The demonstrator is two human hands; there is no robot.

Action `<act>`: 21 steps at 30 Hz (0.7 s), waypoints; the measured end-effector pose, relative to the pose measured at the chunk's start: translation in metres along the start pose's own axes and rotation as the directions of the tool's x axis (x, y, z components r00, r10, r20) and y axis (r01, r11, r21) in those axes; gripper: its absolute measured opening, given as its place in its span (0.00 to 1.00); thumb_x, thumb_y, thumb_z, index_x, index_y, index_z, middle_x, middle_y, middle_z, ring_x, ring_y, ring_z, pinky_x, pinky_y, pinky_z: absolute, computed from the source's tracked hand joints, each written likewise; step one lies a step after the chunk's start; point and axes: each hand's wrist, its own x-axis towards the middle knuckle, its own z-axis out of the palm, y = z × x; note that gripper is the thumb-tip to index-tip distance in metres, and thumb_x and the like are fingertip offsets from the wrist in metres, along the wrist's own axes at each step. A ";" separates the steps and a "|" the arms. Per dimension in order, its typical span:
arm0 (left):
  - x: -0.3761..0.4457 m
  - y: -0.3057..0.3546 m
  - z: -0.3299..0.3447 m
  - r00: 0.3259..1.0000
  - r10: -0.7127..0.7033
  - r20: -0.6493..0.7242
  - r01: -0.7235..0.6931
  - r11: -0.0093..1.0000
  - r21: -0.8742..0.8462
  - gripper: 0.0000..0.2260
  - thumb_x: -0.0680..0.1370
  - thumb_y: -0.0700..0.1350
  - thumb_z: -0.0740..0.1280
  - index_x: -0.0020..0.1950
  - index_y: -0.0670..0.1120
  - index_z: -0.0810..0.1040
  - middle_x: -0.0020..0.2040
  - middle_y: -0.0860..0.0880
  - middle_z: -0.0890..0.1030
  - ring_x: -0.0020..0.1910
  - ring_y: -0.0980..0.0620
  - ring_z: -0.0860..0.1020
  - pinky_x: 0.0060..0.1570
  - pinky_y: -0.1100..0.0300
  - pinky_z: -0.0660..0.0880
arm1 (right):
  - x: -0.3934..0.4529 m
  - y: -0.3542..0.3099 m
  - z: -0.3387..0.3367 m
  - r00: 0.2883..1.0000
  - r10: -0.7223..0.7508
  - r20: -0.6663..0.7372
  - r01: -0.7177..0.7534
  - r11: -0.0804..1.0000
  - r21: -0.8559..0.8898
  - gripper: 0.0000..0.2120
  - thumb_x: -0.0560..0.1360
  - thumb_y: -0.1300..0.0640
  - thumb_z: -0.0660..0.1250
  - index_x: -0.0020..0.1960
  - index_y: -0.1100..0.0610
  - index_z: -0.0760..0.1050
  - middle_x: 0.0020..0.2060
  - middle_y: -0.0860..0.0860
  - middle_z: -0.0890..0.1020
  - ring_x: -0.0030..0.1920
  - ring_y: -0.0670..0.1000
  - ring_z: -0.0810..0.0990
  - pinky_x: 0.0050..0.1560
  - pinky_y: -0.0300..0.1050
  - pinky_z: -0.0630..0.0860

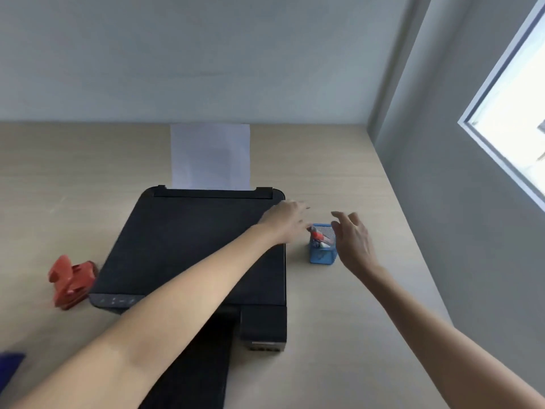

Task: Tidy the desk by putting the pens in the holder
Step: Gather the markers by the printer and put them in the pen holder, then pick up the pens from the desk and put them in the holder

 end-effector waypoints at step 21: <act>-0.383 -0.382 0.056 0.757 -0.636 0.153 0.654 0.737 -0.172 0.10 0.77 0.44 0.61 0.52 0.42 0.78 0.54 0.44 0.82 0.55 0.43 0.79 0.52 0.56 0.74 | -0.202 -0.347 0.236 0.699 -0.468 0.541 0.376 0.884 0.279 0.07 0.77 0.58 0.58 0.48 0.58 0.74 0.43 0.57 0.80 0.41 0.56 0.77 0.41 0.50 0.76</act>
